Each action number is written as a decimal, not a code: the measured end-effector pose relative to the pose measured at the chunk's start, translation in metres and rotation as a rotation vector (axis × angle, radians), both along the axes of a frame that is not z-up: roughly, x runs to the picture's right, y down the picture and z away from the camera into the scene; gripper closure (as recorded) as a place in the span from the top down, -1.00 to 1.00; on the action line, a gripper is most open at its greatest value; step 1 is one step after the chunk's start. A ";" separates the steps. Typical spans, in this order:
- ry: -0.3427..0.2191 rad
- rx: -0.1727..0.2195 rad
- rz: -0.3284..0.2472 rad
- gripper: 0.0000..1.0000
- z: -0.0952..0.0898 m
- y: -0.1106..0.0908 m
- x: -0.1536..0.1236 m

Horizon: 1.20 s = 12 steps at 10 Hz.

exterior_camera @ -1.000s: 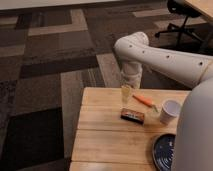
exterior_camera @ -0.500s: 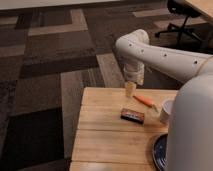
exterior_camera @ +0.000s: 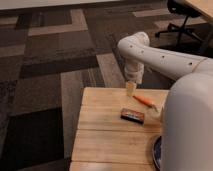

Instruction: Place the pepper in the ceramic cup

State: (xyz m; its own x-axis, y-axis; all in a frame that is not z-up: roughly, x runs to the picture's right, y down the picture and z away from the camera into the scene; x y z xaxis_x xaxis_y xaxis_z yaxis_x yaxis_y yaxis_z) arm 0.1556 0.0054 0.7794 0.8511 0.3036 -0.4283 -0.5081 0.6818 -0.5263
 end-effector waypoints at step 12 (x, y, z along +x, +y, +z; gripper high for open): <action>-0.024 0.038 0.013 0.30 0.075 0.030 0.031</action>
State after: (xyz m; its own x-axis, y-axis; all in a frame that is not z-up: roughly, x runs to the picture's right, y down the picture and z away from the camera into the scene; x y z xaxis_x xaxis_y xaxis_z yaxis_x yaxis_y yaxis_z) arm 0.1870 0.0353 0.8547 0.8569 0.3308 -0.3952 -0.5046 0.6950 -0.5122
